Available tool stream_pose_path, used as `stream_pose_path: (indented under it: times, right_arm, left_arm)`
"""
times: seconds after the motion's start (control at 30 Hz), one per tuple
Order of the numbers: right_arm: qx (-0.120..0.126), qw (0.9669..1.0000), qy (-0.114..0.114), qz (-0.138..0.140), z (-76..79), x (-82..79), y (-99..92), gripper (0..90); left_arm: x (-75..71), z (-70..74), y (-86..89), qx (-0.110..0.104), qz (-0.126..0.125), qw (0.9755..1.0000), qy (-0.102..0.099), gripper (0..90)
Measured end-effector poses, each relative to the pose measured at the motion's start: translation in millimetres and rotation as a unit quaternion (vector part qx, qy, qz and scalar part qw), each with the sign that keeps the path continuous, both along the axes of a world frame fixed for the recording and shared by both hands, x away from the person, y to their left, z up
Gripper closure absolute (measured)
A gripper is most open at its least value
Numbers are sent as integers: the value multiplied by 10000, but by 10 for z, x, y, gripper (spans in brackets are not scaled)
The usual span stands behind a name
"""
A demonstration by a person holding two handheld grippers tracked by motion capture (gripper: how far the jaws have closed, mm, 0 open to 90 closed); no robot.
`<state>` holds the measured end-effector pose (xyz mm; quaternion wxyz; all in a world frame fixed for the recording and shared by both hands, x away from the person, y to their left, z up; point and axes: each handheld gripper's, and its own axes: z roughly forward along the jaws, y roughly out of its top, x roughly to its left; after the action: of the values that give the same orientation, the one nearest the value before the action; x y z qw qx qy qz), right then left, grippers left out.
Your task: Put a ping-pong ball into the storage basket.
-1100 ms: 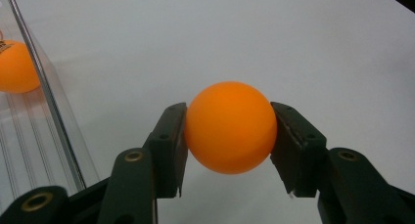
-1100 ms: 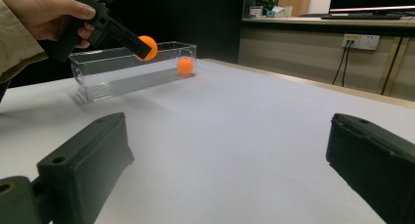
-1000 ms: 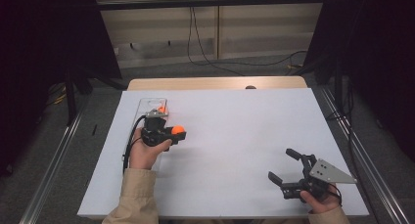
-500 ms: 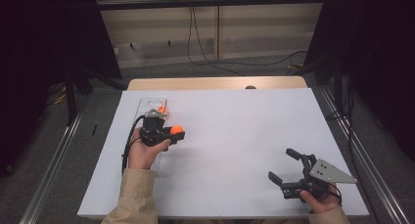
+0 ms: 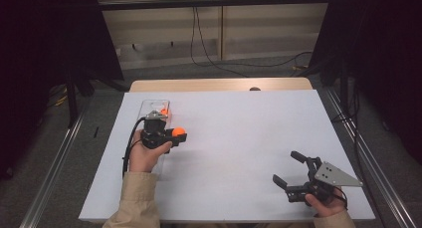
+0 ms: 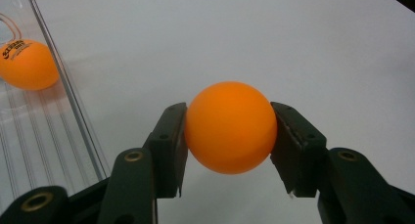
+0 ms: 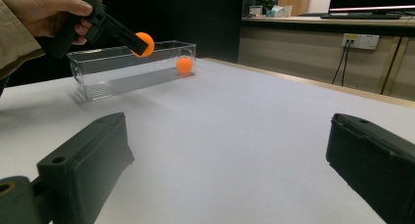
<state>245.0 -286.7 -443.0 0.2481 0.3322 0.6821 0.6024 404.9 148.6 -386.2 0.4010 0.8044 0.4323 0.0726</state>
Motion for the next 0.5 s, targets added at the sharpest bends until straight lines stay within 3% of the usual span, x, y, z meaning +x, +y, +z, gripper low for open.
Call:
stream_pose_path:
  times: [0.17, 0.5]
  right_arm:
    - [3, 10000, -9, 0, 0, -1, -1, 17]
    - [1, 10000, -13, -2, 1, 3, -3, 16]
  left_arm:
    - [-5, 1, -8, -40, 35, 10000, -2, 509]
    - [9, -1, 29, 75, 7, 10000, -3, 509]
